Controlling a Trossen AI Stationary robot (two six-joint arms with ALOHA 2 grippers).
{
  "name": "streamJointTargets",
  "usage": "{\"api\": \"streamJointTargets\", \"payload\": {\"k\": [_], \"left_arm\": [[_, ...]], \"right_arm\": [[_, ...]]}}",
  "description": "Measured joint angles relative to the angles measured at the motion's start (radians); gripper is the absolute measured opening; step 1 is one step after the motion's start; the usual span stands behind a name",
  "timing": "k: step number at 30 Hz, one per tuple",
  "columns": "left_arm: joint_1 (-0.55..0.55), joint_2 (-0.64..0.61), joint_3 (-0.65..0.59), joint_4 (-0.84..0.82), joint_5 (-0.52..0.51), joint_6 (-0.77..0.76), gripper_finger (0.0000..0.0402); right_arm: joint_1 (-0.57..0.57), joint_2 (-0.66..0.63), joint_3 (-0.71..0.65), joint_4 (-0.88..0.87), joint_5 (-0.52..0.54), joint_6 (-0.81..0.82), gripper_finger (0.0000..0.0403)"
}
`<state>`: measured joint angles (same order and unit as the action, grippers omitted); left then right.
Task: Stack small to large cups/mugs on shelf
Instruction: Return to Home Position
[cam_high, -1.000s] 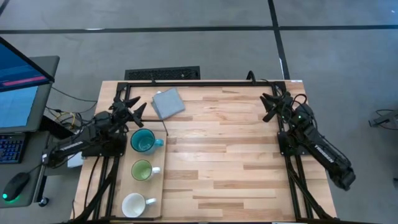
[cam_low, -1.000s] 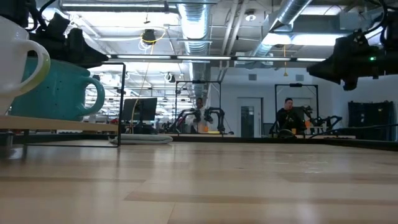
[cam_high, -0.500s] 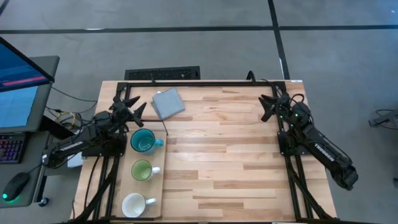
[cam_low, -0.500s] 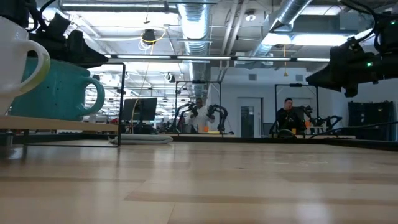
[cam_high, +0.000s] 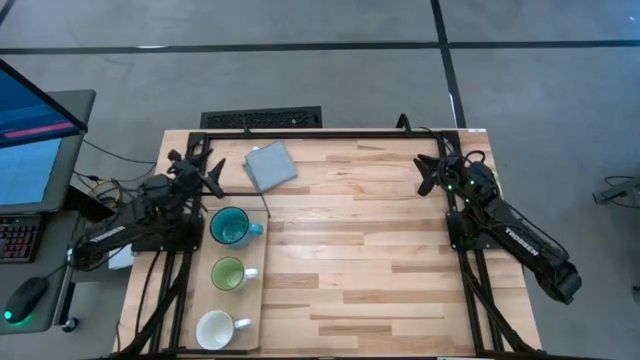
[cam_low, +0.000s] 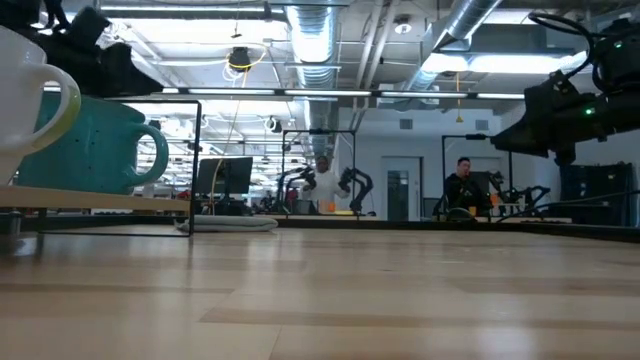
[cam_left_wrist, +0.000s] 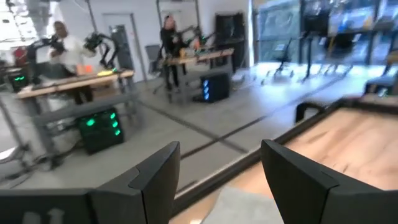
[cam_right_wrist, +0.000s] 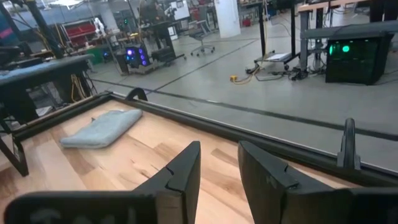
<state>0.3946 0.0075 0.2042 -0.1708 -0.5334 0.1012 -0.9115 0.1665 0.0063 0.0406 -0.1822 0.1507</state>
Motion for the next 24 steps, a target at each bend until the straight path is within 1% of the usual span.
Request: {"api": "streamJointTargets", "payload": {"k": [4,7,11,14,18,21,24], "left_arm": [[0.0,0.002,0.011,-0.051,-0.052,-0.008,0.0217],[0.0,0.013,-0.003,-0.059,-0.122,-0.01,0.0217],[0.003,0.037,-0.006,-0.039,-0.26,0.001,0.0217],[0.025,0.042,-0.005,0.022,-0.353,0.044,0.0217],[0.096,0.042,-0.004,0.07,-0.417,0.129,0.0217],[0.171,0.042,-0.005,0.071,-0.426,0.128,0.0217],[0.251,0.046,-0.021,0.079,-0.461,0.124,0.0217]], "right_arm": [[0.0,0.0,0.0,0.0,0.0,0.0,0.0131],[0.0,0.0,0.0,0.0,0.0,0.0,0.0131],[0.0,0.0,0.0,0.0,0.0,0.0,0.0131],[0.0,0.001,0.0,0.0,0.0,0.0,0.0131],[0.0,0.005,0.0,0.0,0.0,0.0,0.0131],[0.0,0.005,0.0,0.0,0.0,0.0,0.0131],[0.0,0.005,0.0,0.0,0.0,0.0,0.0131]]}}
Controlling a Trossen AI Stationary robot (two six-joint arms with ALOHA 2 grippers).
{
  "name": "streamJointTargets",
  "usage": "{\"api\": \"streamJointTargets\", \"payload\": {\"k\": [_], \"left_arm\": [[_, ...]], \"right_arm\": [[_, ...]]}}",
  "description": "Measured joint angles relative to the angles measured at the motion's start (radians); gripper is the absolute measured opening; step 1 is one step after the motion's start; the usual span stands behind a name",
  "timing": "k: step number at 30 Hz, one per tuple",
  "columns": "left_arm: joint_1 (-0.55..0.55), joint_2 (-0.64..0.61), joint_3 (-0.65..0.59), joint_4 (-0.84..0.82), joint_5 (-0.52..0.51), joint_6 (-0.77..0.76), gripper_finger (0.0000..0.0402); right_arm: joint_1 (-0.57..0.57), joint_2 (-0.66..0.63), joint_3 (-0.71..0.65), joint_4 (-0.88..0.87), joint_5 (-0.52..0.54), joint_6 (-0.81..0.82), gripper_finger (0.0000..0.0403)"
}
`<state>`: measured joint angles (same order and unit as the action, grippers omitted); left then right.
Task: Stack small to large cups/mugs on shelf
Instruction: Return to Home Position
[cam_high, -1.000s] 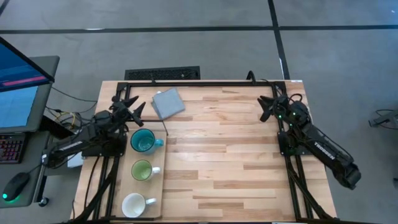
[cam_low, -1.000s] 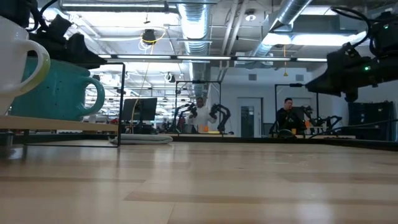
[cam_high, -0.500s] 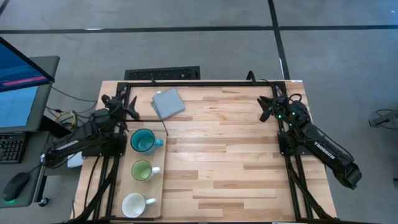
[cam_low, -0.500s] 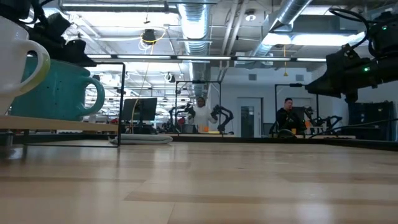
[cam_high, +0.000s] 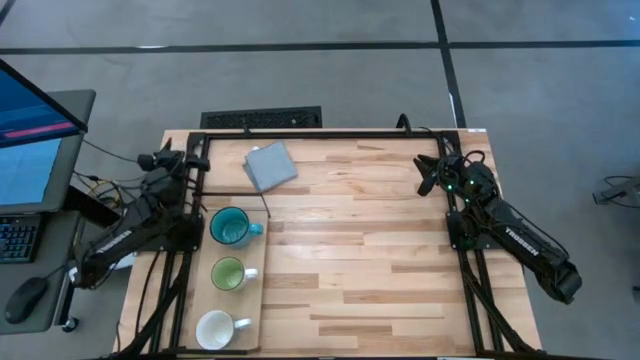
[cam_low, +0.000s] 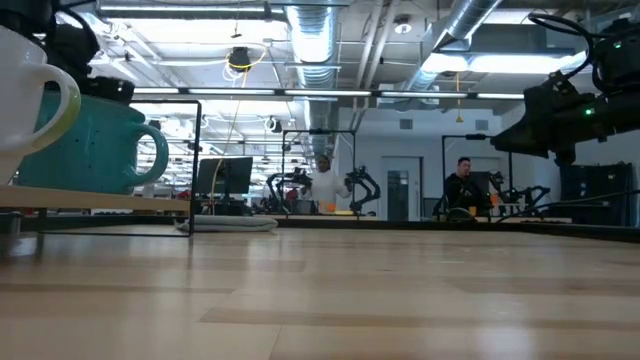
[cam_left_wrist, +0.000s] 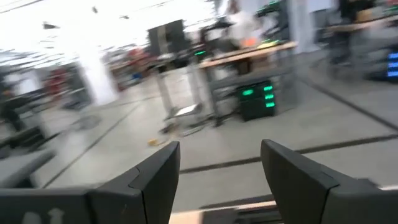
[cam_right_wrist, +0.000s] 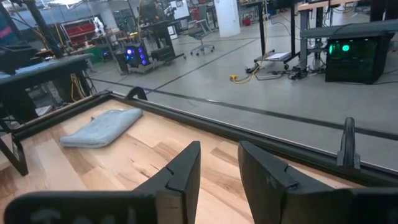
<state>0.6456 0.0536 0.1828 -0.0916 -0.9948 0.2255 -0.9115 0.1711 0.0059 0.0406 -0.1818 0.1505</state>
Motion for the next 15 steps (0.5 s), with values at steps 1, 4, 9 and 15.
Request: {"api": "streamJointTargets", "payload": {"k": [1,4,9,15], "left_arm": [[0.027,0.0,-0.007,0.005,-0.009,-0.006,0.0217],[0.101,0.0,-0.027,0.015,0.006,-0.046,0.0217],[0.199,0.002,-0.046,-0.004,0.088,-0.027,0.0217],[0.295,0.009,-0.047,-0.022,0.206,-0.009,0.0217]], "right_arm": [[0.0,0.0,0.0,0.0,0.0,0.0,0.0131],[-0.001,0.0,0.0,0.0,0.001,-0.001,0.0131],[-0.019,0.0,0.0,0.0,0.001,0.0,0.0131],[-0.055,0.0,0.0,0.0,0.001,0.0,0.0131]]}}
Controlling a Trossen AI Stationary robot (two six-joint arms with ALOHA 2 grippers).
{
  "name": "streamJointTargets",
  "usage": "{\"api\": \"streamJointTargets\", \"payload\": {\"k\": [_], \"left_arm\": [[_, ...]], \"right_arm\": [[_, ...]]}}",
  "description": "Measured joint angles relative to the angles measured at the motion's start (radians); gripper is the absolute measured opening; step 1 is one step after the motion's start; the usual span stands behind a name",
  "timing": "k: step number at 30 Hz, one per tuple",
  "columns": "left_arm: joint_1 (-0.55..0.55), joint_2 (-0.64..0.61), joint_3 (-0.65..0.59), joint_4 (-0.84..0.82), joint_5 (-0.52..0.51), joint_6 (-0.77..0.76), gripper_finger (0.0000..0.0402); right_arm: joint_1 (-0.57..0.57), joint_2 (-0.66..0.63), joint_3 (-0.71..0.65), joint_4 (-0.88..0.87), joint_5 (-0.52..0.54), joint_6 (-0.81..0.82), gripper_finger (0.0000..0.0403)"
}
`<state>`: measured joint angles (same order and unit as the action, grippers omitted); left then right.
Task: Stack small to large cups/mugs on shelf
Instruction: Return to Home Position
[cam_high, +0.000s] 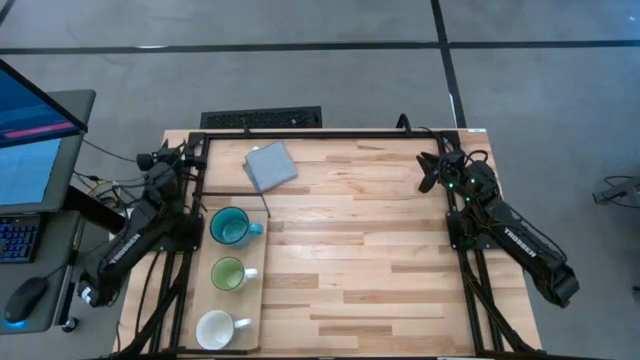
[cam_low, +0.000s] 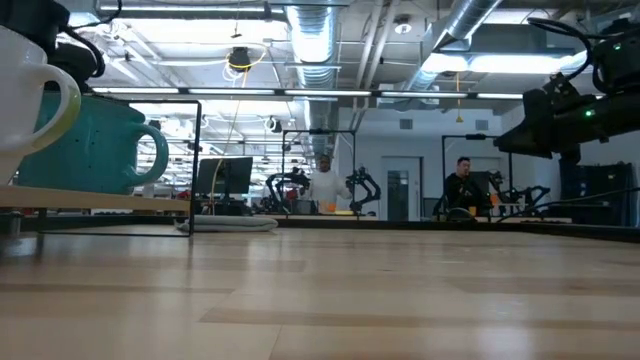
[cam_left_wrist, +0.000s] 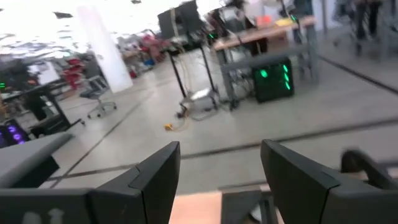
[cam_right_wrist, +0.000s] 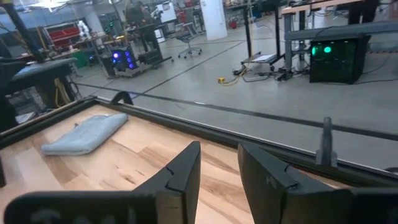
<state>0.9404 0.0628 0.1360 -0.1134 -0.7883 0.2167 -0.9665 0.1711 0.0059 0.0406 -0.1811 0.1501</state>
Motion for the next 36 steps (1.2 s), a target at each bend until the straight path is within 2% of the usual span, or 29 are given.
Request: {"api": "streamJointTargets", "payload": {"k": [7,10,23,36], "left_arm": [[0.096,0.044,-0.052,0.004,0.227,-0.005,0.0217],[0.129,0.045,-0.073,0.028,0.287,-0.023,0.0217],[0.182,0.042,-0.075,0.027,0.307,-0.122,0.0217],[0.182,0.042,-0.075,0.024,0.311,-0.109,0.0217]], "right_arm": [[-0.039,0.0,0.0,0.0,-0.001,0.0,0.0131],[-0.046,0.0,0.0,0.0,-0.006,0.0,0.0131],[-0.042,-0.002,0.0,0.002,-0.004,-0.026,0.0131],[-0.042,-0.002,0.0,0.001,-0.001,-0.027,0.0131]]}}
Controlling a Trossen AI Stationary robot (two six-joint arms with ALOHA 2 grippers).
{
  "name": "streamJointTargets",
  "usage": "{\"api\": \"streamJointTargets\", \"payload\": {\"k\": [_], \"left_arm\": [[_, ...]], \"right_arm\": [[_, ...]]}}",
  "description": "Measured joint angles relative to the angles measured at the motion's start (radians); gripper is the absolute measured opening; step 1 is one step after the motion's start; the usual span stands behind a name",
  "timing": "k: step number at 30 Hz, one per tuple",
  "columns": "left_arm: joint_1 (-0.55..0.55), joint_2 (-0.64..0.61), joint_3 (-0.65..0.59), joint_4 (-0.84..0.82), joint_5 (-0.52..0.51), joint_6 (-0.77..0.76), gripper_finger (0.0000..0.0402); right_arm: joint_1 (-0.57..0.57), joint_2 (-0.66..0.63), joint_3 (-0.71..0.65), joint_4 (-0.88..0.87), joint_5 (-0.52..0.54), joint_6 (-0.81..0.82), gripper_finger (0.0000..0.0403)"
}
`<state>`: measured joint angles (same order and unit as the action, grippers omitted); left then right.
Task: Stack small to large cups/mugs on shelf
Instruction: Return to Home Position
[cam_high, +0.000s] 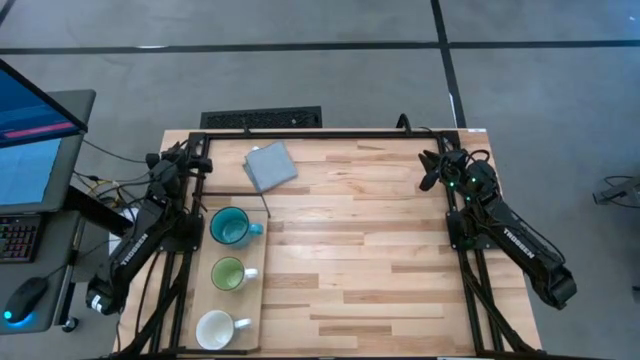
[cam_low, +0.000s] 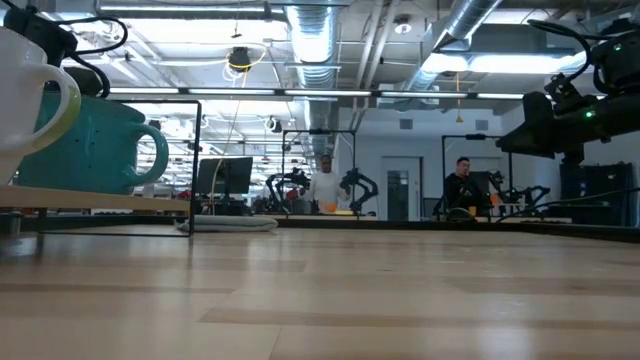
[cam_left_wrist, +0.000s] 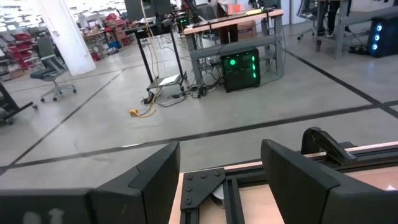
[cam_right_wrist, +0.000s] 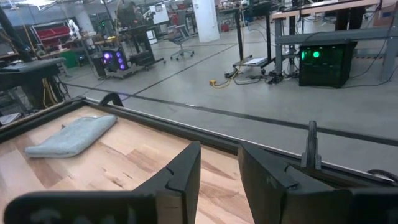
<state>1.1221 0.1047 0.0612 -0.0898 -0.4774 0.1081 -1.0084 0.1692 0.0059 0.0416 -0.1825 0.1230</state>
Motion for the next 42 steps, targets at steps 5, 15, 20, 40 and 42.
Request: {"api": "streamJointTargets", "payload": {"k": [5,15,20,40,42], "left_arm": [[0.0,0.0,0.0,-0.001,0.0,-0.023,0.0217],[0.0,-0.001,-0.007,0.053,0.0,0.0,0.0217],[0.0,-0.018,0.002,0.114,0.021,0.022,0.0217],[-0.018,-0.101,0.019,-0.044,0.018,0.021,0.0217],[-0.018,-0.1,0.023,-0.089,0.028,0.014,0.0217]], "right_arm": [[0.0,0.0,0.0,0.003,0.0,0.009,0.0131],[0.0,-0.03,0.0,0.205,-0.002,-0.06,0.0131],[0.0,-0.098,0.0,0.172,-0.003,-0.053,0.0131],[0.0,-0.167,0.011,-0.028,-0.025,-0.053,0.0131],[0.0,-0.164,0.012,-0.03,-0.023,-0.052,0.0131]]}}
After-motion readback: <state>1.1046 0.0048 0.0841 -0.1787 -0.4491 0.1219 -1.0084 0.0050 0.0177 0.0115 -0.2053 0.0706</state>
